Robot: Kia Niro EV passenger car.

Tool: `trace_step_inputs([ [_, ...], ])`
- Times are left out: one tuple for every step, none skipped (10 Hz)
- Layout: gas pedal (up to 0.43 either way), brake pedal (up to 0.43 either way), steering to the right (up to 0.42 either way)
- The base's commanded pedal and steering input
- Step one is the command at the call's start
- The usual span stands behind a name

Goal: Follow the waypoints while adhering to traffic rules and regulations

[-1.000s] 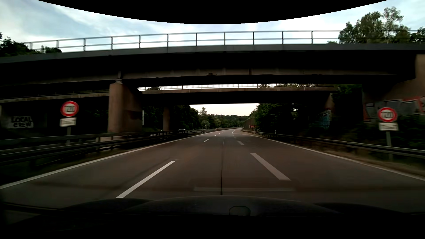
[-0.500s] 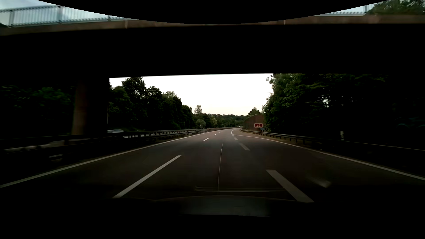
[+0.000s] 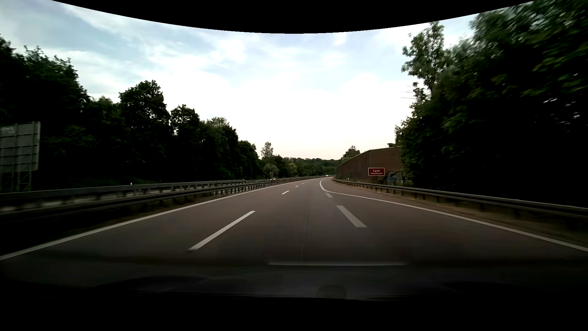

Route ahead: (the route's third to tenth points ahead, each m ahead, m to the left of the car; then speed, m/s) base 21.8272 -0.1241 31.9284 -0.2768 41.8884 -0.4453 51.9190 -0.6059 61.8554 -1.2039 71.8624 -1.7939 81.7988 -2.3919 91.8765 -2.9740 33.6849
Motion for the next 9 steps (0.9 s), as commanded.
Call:
trace_step_inputs([
  [0.087,0.006,0.003],
  [0.087,0.006,0.003],
  [0.087,0.006,0.003],
  [0.087,0.006,0.003],
  [0.098,0.006,0.003],
  [0.118,0.006,0.003],
  [0.157,0.006,0.003],
  [0.169,0.006,0.005],
  [0.169,0.006,0.005],
])
